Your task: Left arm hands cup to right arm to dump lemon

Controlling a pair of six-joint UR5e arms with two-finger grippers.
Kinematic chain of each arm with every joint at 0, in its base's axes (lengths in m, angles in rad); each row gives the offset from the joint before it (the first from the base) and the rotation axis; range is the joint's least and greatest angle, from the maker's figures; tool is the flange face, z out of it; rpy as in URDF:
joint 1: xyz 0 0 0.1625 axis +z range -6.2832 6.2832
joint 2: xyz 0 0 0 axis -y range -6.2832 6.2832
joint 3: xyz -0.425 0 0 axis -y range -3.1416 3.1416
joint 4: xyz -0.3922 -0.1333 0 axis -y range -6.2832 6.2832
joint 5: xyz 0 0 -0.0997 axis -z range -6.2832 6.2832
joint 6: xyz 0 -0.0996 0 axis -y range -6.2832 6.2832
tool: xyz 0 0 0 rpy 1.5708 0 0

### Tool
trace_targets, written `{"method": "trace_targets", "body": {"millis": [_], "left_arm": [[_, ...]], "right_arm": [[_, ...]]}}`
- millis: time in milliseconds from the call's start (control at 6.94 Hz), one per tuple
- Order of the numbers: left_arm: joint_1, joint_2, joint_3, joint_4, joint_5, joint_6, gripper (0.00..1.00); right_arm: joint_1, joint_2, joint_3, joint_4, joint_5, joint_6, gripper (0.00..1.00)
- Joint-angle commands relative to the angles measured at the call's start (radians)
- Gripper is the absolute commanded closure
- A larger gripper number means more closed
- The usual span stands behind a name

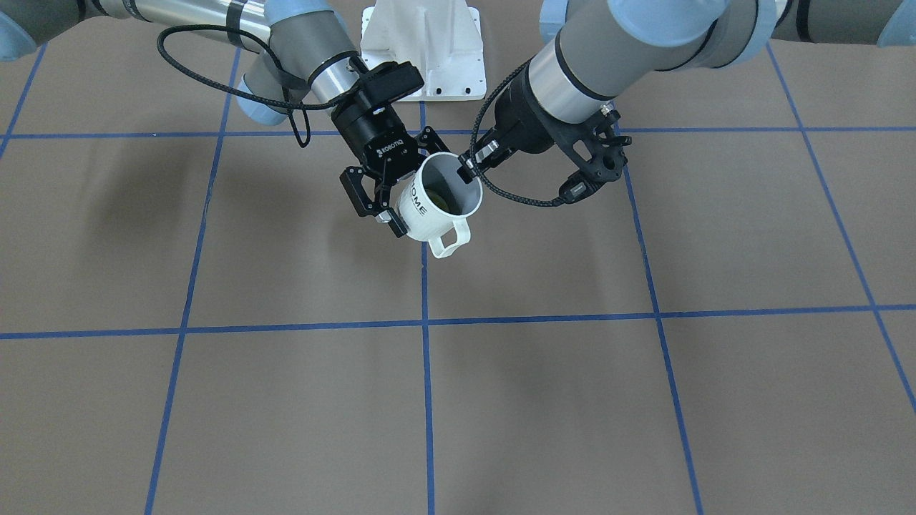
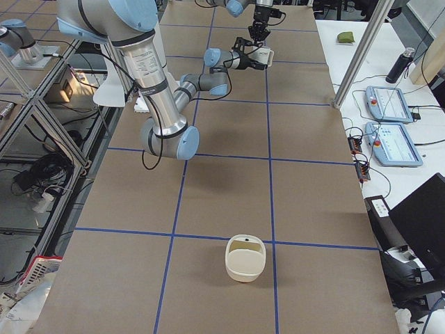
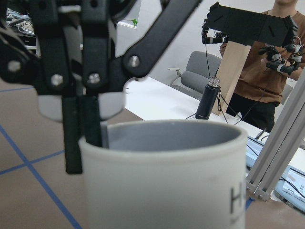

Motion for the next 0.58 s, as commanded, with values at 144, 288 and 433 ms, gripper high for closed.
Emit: {"method": "trace_targets", "body": {"millis": [144, 288, 433], "left_arm": [[0.01, -0.009, -0.002, -0.001, 0.0, -0.012, 1.0], [0.01, -0.01, -0.002, -0.001, -0.002, -0.012, 1.0], [0.01, -0.009, 0.0, -0.009, -0.002, -0.011, 1.0]], "right_arm": [[0.0, 0.0, 0.001, 0.0, -0.002, 0.0, 0.04], [0.0, -0.001, 0.001, -0.002, 0.0, 0.0, 0.36], [0.0, -0.001, 0.001, -0.003, -0.002, -0.005, 0.57]]}}
